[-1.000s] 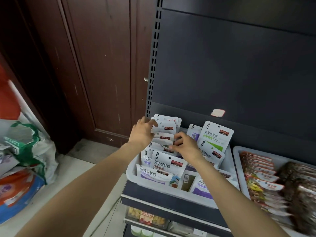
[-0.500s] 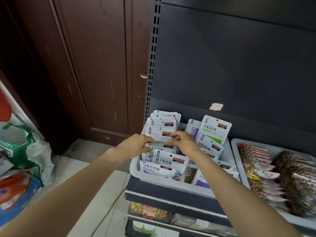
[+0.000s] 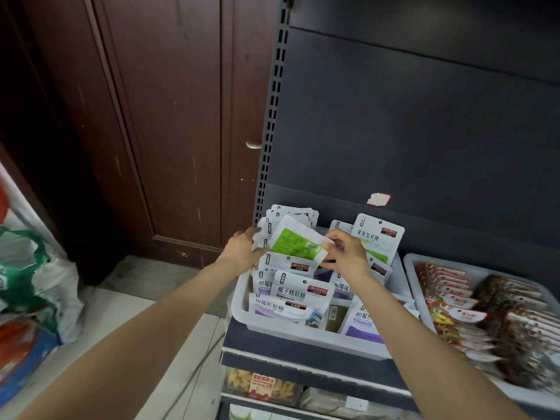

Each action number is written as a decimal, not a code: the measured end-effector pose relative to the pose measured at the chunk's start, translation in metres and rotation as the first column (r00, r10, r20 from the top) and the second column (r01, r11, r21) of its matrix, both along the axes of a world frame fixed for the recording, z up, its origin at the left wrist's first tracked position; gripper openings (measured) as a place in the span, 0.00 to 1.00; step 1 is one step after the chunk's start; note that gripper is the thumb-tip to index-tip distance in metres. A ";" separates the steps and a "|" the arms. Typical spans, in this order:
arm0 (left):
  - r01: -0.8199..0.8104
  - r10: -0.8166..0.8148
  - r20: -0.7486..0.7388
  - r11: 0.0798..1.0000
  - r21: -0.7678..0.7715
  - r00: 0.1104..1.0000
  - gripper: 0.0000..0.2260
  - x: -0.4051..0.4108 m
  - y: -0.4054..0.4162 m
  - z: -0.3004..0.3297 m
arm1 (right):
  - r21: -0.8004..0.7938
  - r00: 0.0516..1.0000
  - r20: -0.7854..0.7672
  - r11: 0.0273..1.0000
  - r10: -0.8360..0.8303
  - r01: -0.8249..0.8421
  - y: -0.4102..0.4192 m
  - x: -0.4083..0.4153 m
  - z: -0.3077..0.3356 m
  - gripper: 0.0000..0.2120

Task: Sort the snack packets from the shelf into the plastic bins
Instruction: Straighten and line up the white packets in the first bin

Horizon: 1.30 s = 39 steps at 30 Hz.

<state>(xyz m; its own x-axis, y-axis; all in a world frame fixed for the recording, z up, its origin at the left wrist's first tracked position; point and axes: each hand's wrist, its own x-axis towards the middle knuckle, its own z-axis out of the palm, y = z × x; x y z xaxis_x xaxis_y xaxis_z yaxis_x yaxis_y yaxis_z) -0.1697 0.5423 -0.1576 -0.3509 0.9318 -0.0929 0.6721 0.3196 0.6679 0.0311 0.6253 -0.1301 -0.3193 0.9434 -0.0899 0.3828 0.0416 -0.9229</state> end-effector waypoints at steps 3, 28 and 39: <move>0.059 -0.061 0.075 0.998 0.018 0.995 0.08 0.001 0.003 0.002 | -0.053 1.000 0.020 0.998 -0.012 0.014 -0.002 0.006 -0.004 0.05; -0.018 0.010 0.130 0.998 0.057 0.991 0.06 -0.015 0.014 0.026 | 0.278 0.856 0.517 0.948 -0.012 -0.155 0.000 -0.019 -0.004 0.37; -0.215 0.184 0.260 0.972 0.096 0.948 0.12 0.022 0.028 0.029 | 0.461 0.787 0.567 0.886 -0.243 -0.059 -0.006 0.002 0.020 0.11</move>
